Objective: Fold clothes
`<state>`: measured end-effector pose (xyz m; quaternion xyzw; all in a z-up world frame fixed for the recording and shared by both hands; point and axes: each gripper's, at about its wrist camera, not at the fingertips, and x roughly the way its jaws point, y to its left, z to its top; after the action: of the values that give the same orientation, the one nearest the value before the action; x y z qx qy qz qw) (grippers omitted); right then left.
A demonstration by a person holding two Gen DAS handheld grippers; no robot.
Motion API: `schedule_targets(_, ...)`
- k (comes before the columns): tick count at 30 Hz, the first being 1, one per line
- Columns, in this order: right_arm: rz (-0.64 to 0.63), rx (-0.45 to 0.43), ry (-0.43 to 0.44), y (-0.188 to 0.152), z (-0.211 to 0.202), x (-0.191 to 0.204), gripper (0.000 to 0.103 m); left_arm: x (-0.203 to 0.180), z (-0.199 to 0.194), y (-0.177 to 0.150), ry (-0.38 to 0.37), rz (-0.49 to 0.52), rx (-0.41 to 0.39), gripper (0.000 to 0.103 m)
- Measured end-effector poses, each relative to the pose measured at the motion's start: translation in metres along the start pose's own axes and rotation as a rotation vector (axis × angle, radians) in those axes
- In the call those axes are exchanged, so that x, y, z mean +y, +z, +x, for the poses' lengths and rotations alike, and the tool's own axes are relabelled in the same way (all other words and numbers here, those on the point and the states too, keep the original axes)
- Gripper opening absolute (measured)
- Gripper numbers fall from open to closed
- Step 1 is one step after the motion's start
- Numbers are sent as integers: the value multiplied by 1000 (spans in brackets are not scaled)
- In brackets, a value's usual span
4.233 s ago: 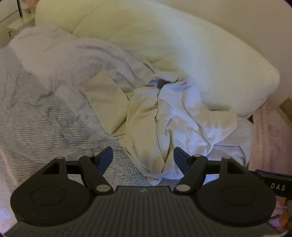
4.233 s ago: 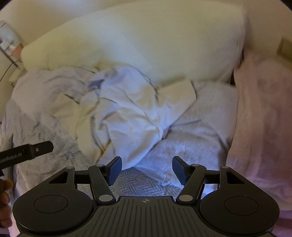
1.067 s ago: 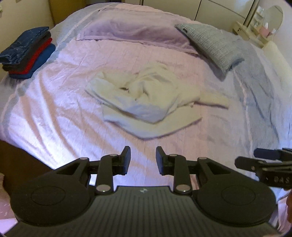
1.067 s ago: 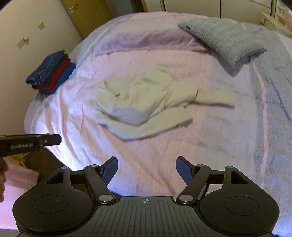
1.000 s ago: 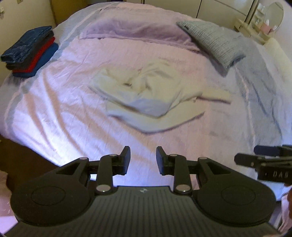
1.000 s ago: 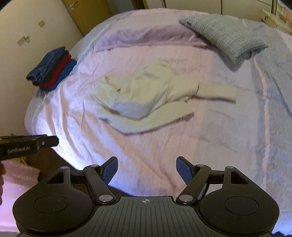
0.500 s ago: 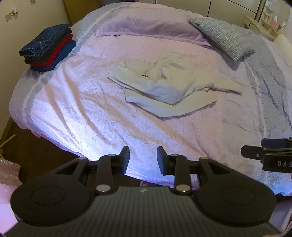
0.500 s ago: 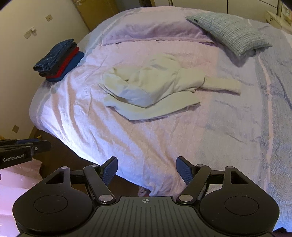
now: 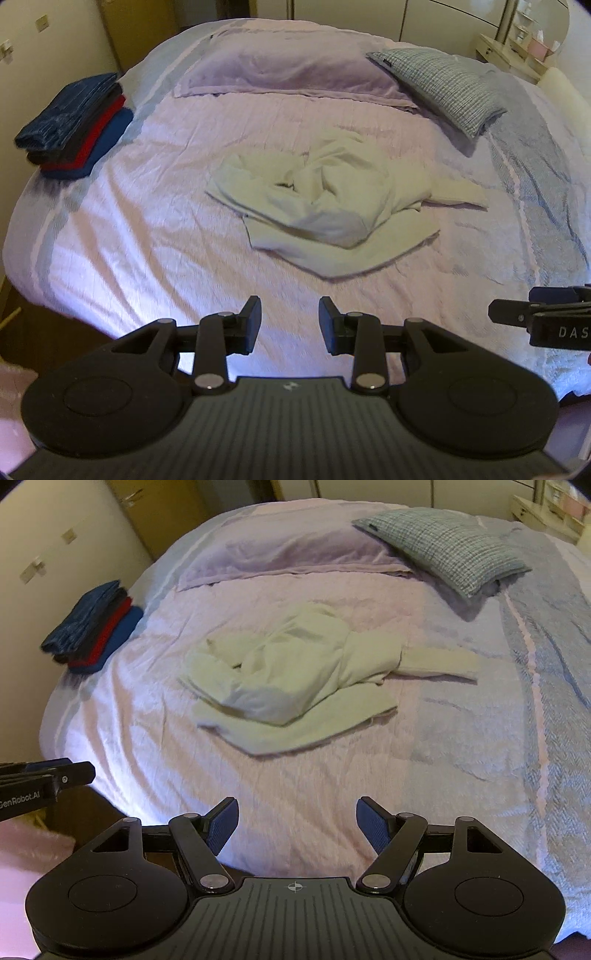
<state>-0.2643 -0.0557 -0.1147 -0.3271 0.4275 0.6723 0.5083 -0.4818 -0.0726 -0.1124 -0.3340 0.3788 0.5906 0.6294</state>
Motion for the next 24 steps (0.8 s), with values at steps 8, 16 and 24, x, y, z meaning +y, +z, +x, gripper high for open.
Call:
schedule_targets(8, 37, 1, -27, 41, 32, 34, 74, 35, 30, 51, -20, 57, 6, 31)
schedule_targets(16, 135, 11, -81, 65, 58, 53, 74, 63, 62, 88, -67, 128, 34, 33)
schedule_targets(24, 220, 38, -130, 71, 85, 57, 74, 74, 98, 103, -120, 201, 75, 33)
